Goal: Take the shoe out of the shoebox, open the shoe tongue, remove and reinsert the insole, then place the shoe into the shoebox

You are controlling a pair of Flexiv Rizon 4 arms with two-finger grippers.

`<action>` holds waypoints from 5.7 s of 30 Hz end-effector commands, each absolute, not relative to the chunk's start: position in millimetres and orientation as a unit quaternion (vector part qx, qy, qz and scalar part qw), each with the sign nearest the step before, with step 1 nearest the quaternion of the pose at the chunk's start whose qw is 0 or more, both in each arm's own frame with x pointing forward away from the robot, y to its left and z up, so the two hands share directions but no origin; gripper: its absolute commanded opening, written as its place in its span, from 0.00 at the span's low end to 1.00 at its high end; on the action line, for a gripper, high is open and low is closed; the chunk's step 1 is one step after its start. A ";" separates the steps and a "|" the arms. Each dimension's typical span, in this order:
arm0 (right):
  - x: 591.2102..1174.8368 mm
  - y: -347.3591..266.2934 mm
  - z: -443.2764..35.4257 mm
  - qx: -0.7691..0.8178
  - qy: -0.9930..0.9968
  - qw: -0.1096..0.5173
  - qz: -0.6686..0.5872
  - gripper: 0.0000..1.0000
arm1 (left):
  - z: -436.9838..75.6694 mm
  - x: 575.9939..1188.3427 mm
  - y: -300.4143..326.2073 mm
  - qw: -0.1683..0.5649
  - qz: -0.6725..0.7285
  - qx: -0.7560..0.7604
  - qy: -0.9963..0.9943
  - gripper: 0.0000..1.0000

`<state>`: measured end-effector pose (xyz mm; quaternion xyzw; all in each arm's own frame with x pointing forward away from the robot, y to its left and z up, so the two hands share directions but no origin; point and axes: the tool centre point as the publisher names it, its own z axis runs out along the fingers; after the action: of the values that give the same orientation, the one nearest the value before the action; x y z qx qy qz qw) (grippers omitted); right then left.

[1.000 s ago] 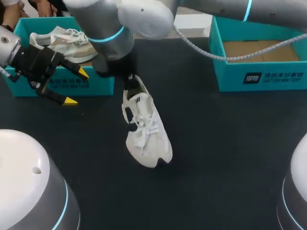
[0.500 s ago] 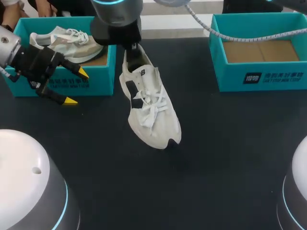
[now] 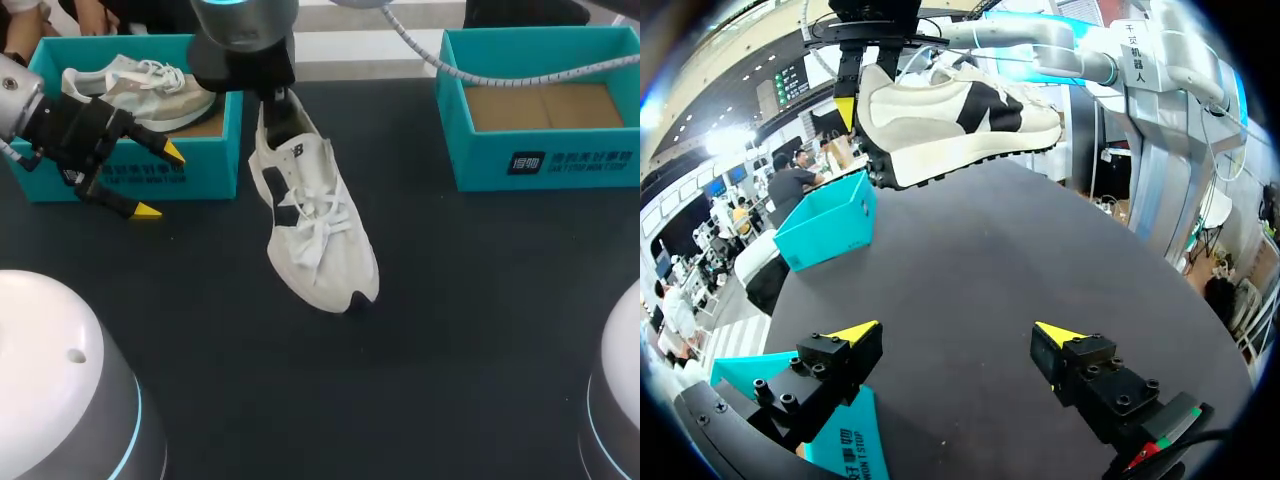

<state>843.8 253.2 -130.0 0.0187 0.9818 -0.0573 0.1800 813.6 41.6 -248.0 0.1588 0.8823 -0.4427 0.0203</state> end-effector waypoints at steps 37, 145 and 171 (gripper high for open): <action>956.2 -56.8 -111.2 0.045 0.982 0.130 -0.131 0.00 | -247.8 813.0 41.7 0.020 -0.441 0.159 0.883 1.00; 1057.0 -362.9 -153.8 0.841 0.515 0.096 -0.133 0.00 | -247.8 813.0 41.7 0.020 -0.441 0.159 0.883 1.00; 1049.0 -351.2 -162.6 0.835 0.527 0.103 -0.124 0.00 | -247.8 813.0 41.7 0.020 -0.441 0.159 0.883 1.00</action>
<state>1056.4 -353.1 -161.0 0.8347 0.5262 -0.1315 0.0955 813.6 41.7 -248.0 0.1587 0.8823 -0.4426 0.0202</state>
